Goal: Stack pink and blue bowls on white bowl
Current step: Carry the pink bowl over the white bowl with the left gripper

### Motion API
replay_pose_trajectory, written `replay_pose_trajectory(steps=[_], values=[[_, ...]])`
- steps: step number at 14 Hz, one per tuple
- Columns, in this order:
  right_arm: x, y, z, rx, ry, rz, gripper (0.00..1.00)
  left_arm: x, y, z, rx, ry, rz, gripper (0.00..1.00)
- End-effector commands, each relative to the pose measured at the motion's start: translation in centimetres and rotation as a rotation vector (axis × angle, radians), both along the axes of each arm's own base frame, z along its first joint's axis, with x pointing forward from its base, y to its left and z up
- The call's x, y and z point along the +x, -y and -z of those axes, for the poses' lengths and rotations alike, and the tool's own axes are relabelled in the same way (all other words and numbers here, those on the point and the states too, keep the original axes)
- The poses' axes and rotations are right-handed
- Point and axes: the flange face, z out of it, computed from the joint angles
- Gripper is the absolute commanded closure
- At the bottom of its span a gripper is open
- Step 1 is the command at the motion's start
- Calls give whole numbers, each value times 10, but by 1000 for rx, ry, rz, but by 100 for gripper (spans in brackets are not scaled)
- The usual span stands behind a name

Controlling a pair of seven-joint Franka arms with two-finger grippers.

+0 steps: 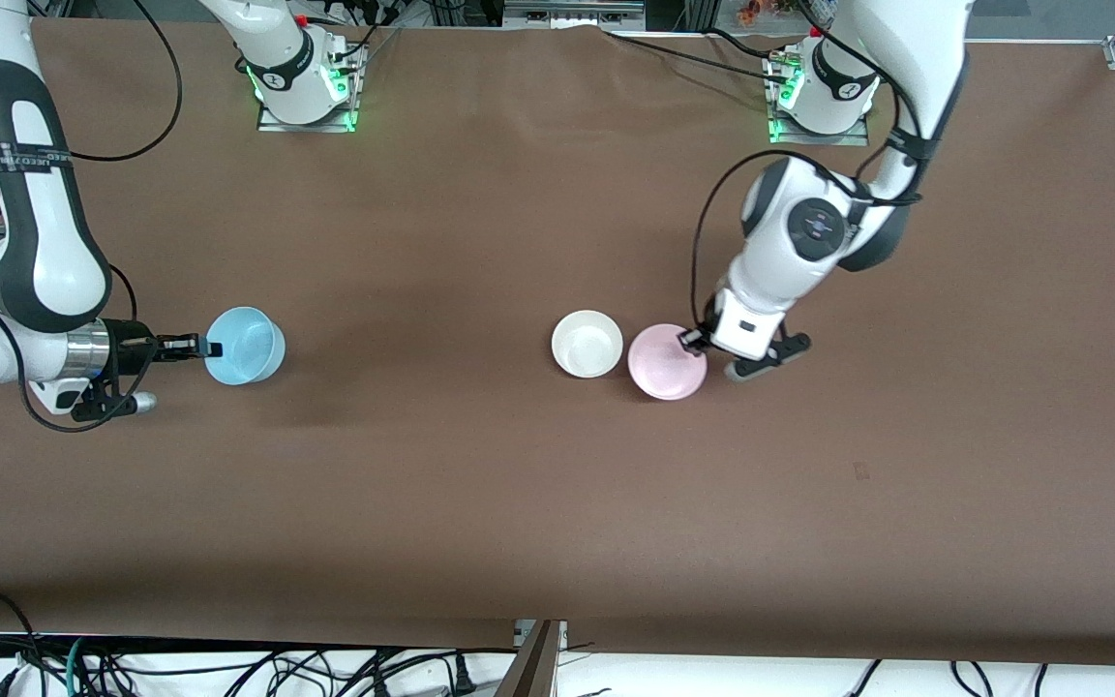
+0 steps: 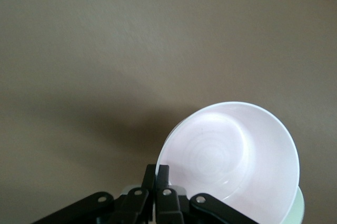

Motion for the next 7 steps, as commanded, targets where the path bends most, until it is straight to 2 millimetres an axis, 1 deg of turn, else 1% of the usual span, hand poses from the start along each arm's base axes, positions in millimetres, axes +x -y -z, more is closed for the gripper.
replay_pose_trajectory(steps=[1,3,5,7], values=[[4,-26,-14,1,-5,-32,100,-17,26,-13,11,0,-43,100],[4,-40,-16,5,-4,-46,100,-34,53,-13,5,-8,-58,100],[5,-55,-16,-19,-31,6,100,-47,75,-15,-4,-2,-74,100],[8,-78,-23,-42,-43,45,100,-55,89,-16,-24,11,-106,100]])
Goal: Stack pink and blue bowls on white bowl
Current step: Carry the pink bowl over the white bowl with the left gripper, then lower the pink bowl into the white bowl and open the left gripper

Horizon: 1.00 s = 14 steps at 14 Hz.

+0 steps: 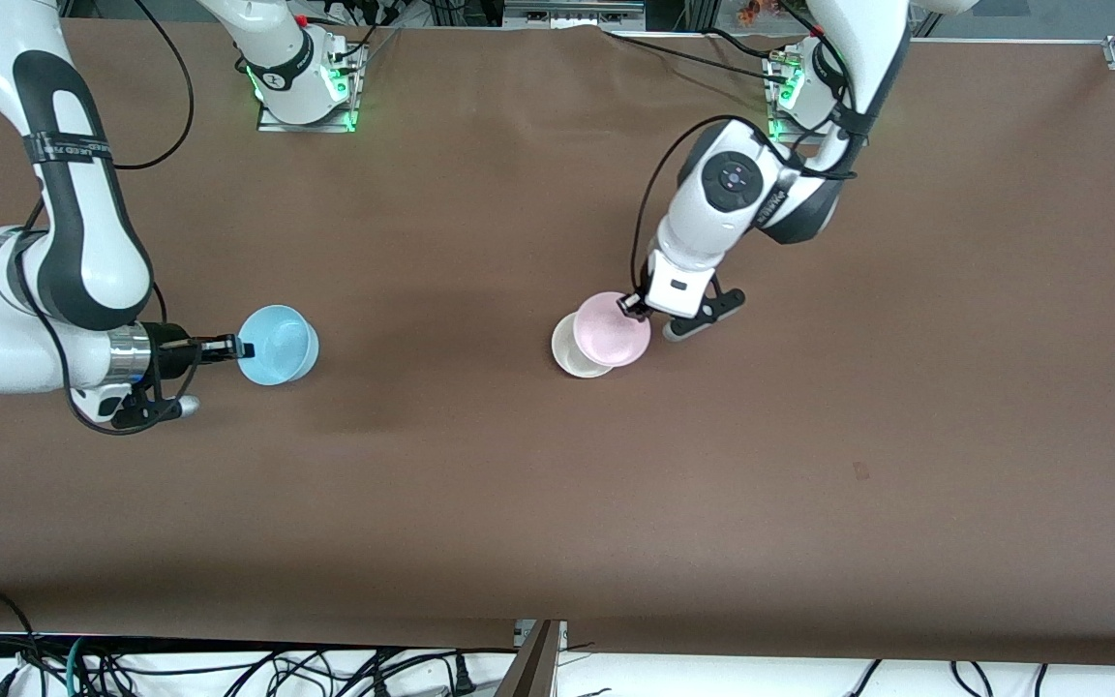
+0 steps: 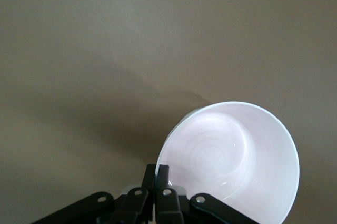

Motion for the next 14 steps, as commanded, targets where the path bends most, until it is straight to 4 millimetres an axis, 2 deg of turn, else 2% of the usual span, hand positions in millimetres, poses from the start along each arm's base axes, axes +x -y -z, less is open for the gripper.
replay_pose_trajectory(steps=[1,5,7,10,14], values=[[3,-30,-17,-21,-22,54,100,-11,19,-7,-16,41,-39,100],[0,-66,-18,-53,-49,93,100,-15,27,8,-31,58,-62,100],[2,-77,-23,-60,-47,108,100,-19,32,18,-41,76,-56,100],[3,-86,-27,-69,-48,134,100,-21,31,25,-42,80,-57,100],[4,-109,-36,-84,-43,153,100,-22,31,35,-19,81,-35,100]])
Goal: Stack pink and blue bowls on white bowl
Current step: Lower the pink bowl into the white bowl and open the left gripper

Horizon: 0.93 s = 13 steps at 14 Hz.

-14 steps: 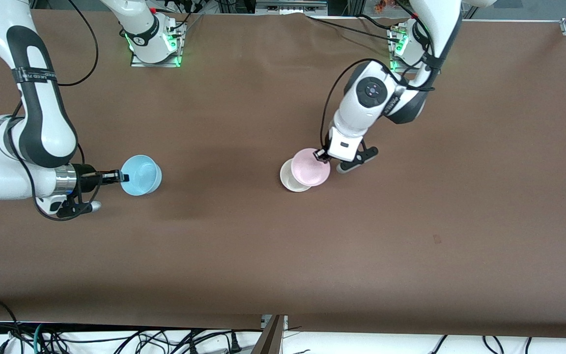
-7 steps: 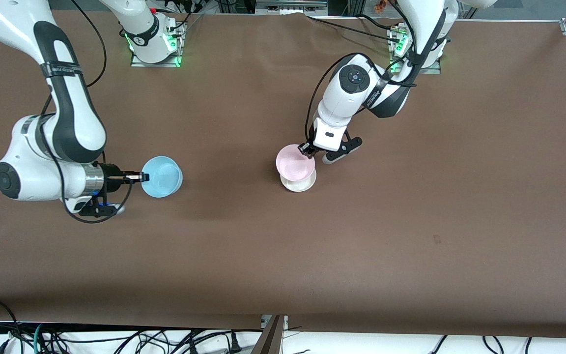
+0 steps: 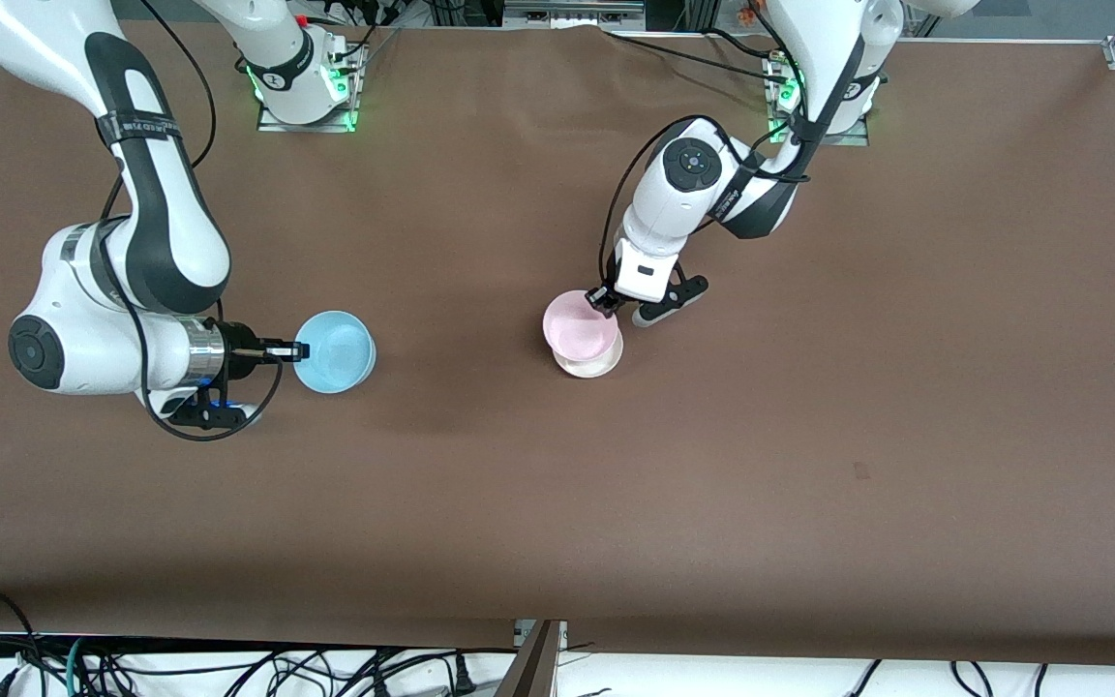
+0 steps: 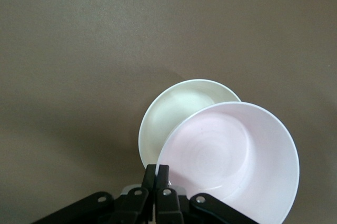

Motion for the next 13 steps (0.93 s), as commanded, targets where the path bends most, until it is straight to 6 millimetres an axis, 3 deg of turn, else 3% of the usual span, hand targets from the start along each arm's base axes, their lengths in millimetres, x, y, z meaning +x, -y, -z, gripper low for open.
replay_pose_trajectory(steps=[1,6,13], values=[[-2,-16,-11,-2,-11,27,100,-2,1,4,14,19,1,100],[-8,-50,-12,-29,-22,54,100,4,-3,21,6,45,-10,100],[-7,-56,-14,-30,-12,57,100,6,-9,37,33,47,4,100]])
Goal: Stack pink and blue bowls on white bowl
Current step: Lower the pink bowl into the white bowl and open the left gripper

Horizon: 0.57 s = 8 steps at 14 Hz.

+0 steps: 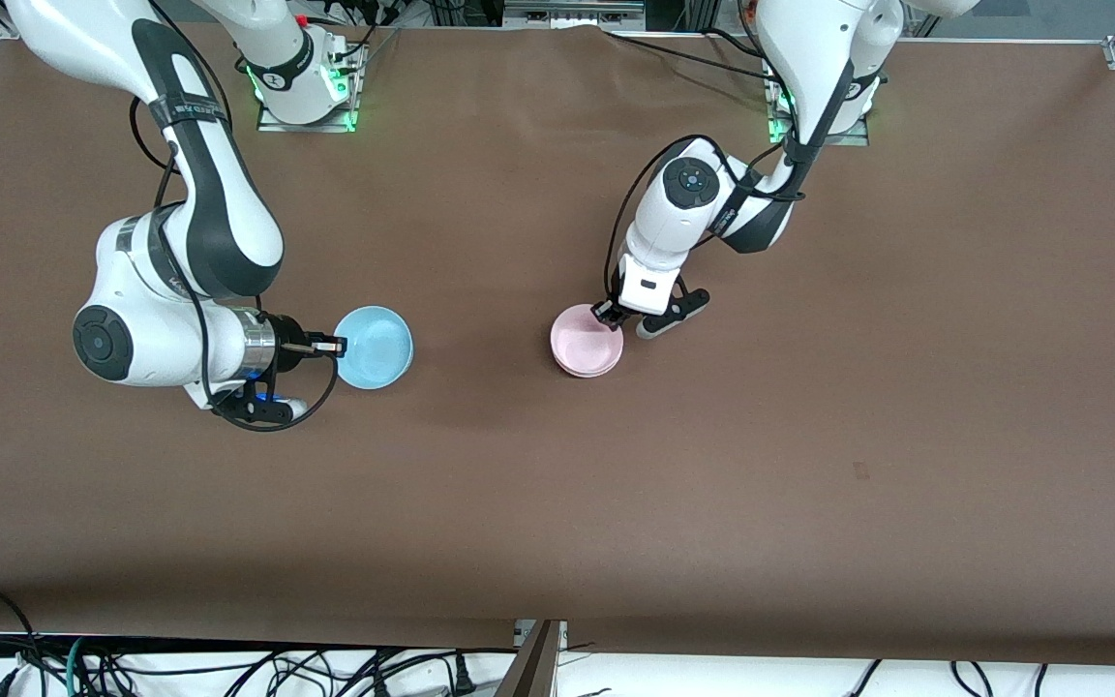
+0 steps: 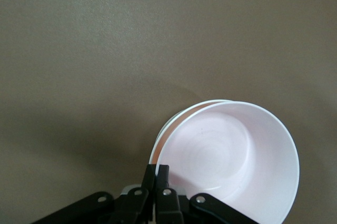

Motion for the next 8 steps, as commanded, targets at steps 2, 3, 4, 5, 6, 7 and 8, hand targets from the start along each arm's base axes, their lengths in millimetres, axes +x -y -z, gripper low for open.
replay_pose_trajectory(steps=[2,3,4,5,6,7,8], values=[[1,-2,-9,5,7,19,100,1,-1,4,18,23,8,100],[1,-2,-9,5,7,19,100,3,-2,3,15,27,3,100],[1,-2,-9,5,7,19,100,4,-1,2,11,32,4,100],[1,-2,-9,5,7,19,100,5,-1,1,10,33,2,100],[1,-2,-9,4,8,16,100,5,-1,1,10,33,1,100],[1,-2,-9,4,8,16,100,6,-1,0,8,35,1,100],[1,-2,-9,4,8,18,100,6,-1,-1,9,36,0,90]])
